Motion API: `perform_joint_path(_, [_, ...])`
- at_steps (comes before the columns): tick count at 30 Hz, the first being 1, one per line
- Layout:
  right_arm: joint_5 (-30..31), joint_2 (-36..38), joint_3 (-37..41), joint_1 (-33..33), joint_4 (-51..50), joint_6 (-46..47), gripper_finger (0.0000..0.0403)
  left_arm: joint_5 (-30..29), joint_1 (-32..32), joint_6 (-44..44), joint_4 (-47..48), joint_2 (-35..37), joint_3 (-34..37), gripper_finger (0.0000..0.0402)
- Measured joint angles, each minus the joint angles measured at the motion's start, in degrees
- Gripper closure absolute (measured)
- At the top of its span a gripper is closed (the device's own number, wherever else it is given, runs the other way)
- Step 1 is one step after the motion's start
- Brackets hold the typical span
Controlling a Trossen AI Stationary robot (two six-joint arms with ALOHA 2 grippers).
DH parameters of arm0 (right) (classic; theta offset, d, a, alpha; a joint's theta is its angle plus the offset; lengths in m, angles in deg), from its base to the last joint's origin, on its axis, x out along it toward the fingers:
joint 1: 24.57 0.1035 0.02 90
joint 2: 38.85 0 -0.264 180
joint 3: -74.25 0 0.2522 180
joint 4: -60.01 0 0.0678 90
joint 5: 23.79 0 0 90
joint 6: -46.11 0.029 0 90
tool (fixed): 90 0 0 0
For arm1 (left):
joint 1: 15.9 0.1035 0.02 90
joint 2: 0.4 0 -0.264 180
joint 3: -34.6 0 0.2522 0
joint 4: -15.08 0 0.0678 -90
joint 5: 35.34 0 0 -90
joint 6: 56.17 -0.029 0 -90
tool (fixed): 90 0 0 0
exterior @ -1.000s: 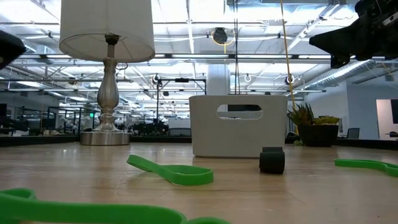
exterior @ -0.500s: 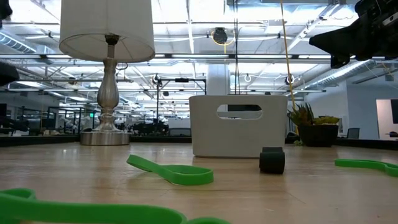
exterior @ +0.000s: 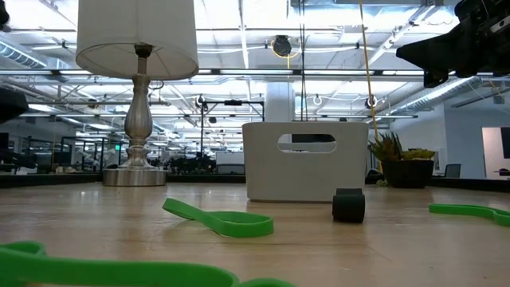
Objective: Pick and place rubber bands into bin
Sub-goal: Put the black rubber band into the gray container
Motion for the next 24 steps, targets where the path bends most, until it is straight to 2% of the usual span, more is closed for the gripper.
perform_joint_path(2, [0.0,0.0,0.0,0.0,0.0,0.0,0.0403,-1.6,-0.1,-2.4,0.2,0.7,-0.1,0.039])
perform_joint_path(5, [0.0,0.0,0.0,0.0,0.0,0.0,0.0403,-7.7,0.1,-7.3,1.4,4.2,-0.2,0.0393])
perform_joint_path(10, [0.0,0.0,0.0,0.0,0.0,0.0,0.0403,-19.6,0.3,-10.1,10.6,12.7,1.3,0.0396])
perform_joint_path(13, [0.0,0.0,0.0,0.0,0.0,0.0,0.0403,-24.3,1.4,-12.7,8.6,19.6,4.8,0.0397])
perform_joint_path(15, [0.0,0.0,0.0,0.0,0.0,0.0,0.0403,-25.0,2.0,-16.6,3.1,24.6,9.1,0.0397])
perform_joint_path(18, [0.0,0.0,0.0,0.0,0.0,0.0,0.0403,-23.6,3.6,-25.7,-12.5,32.4,17.3,0.0398])
perform_joint_path(22, [0.0,0.0,0.0,0.0,0.0,-0.1,0.0403,-17.3,8.1,-38.5,-37.8,40.2,30.1,0.0399])
perform_joint_path(24, [0.0,0.0,0.0,0.0,0.0,-0.1,0.0403,-13.9,11.3,-42.2,-47.7,42.9,35.3,0.0399])
